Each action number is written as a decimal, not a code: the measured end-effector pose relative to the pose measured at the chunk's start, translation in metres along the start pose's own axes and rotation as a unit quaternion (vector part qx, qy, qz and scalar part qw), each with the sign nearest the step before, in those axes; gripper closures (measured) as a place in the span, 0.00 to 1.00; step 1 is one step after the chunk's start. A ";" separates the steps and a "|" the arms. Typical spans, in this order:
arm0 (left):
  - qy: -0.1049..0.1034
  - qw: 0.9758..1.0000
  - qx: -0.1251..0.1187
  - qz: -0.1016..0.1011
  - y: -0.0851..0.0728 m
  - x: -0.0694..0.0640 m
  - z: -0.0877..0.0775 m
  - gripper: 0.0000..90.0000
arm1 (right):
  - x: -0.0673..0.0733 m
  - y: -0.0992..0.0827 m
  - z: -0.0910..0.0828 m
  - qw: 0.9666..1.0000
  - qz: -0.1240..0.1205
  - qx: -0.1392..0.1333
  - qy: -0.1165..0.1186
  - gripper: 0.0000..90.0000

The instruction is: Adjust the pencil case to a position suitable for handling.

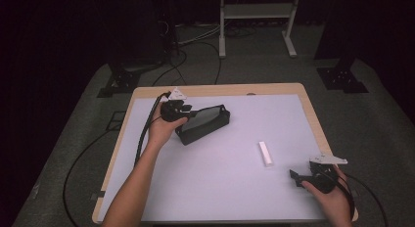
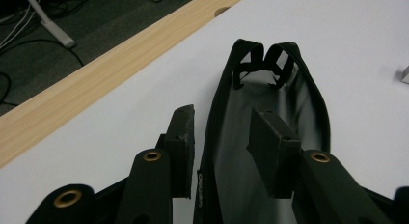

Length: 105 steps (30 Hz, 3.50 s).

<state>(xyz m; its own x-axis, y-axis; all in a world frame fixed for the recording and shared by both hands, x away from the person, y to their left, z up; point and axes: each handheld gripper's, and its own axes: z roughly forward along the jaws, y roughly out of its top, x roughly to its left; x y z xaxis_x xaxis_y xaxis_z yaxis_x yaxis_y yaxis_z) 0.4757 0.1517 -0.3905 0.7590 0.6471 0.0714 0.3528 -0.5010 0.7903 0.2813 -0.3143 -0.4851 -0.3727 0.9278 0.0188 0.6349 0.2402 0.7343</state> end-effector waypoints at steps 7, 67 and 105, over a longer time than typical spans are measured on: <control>0.005 1.000 0.005 -0.003 0.003 0.003 0.015 0.69 | 0.000 0.000 0.000 1.000 0.000 0.000 0.000 0.14; -0.103 0.994 0.029 -0.019 0.007 -0.006 0.008 0.98 | 0.000 0.000 0.000 1.000 0.000 0.000 0.000 0.14; -0.227 0.972 0.034 0.042 -0.007 -0.048 -0.011 0.98 | 0.000 0.000 0.000 1.000 0.000 0.000 0.000 0.14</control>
<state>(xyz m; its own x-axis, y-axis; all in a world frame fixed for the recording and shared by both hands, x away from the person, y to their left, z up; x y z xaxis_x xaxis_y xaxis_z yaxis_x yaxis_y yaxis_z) 0.4304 0.1305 -0.3930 0.9446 0.2896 -0.1543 0.3029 -0.5884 0.7497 0.2812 -0.3144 -0.4851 -0.3733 0.9275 0.0187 0.6347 0.2407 0.7343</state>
